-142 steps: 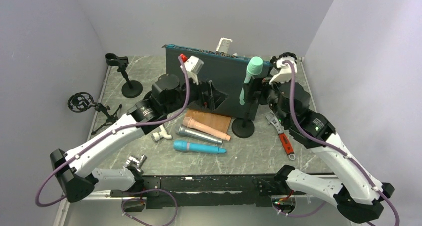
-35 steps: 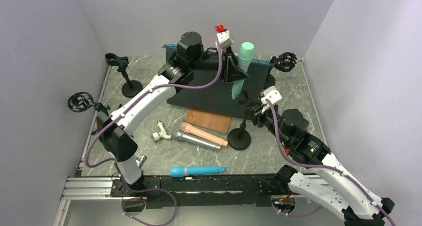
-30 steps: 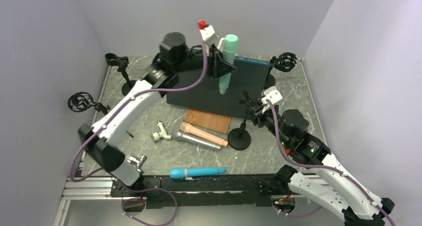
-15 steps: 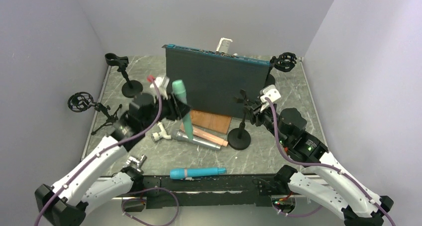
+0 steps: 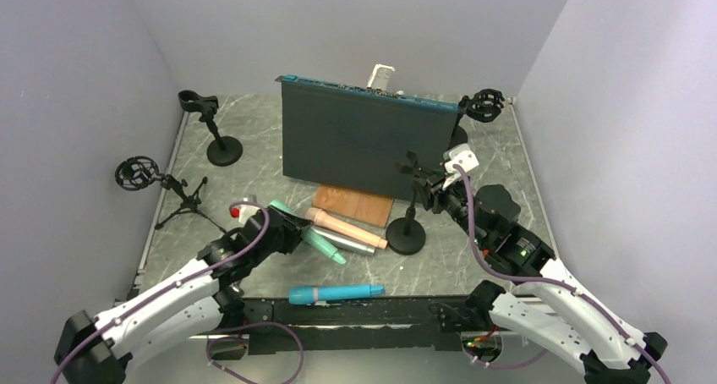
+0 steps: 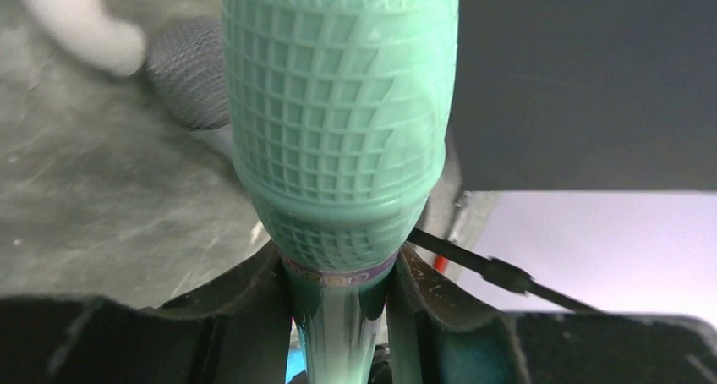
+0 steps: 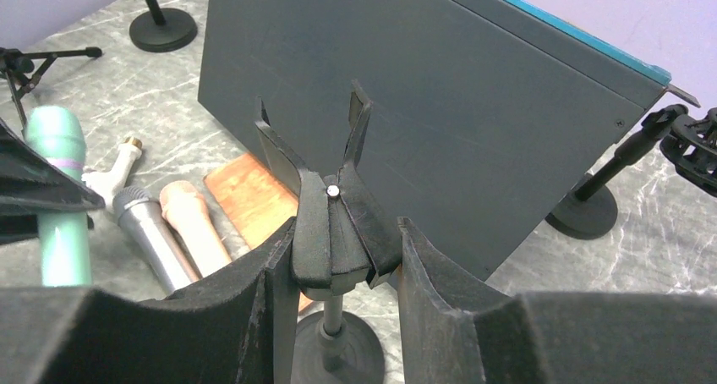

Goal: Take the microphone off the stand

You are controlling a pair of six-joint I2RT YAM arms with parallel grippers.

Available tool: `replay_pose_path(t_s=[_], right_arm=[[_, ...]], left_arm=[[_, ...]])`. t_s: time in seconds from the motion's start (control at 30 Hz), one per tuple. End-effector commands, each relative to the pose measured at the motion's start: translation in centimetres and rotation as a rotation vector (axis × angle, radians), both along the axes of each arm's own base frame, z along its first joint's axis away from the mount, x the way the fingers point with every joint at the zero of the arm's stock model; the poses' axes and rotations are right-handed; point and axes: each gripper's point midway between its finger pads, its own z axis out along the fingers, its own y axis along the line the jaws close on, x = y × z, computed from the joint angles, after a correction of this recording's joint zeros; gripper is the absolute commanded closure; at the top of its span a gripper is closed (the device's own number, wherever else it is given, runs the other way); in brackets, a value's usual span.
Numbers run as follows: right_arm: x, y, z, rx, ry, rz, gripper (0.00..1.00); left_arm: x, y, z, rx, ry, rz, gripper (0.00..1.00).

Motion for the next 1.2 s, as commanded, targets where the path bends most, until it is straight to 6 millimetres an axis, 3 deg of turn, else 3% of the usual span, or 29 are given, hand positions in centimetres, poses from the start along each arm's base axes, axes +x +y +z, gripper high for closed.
replay_pose_path(t_s=[0.0,0.1,0.27,0.43,0.57,0.83,1.17], right_arm=[[-0.4,-0.4,-3.3,-0.055,0.083,-0.007,1.00],[-0.5,-0.4,-3.3,-0.052,0.079,-0.003,1.00],[-0.5,-0.2,-3.6,-0.049,0.082,0.007,1.00],[-0.5,0.1,-3.6,-0.051,0.082,0.017,1.00],[-0.6,0.0,-3.5,-0.039,0.078,0.019,1.00],[-0.8,0.1,-3.5,-0.030,0.077,0.024,1.00],[-1.0,-0.1,-3.4,-0.022,0.081,0.022,1.00]], left_arm=[[-1.4,-0.9,-2.9,-0.093,0.294,0.150,1.00],[-2.9,-0.6,-4.6,-0.037,0.405,0.173,1.00],[-3.5,-0.3,-4.9,-0.023,0.406,0.197,1.00],[-4.6,-1.0,-6.6,-0.070,0.491,0.194,0.93],[-4.7,-0.9,-6.8,-0.100,0.500,0.219,0.93],[-4.4,-1.3,-8.1,-0.098,0.519,0.231,0.79],[-4.0,-1.5,-8.7,-0.058,0.493,0.206,0.36]])
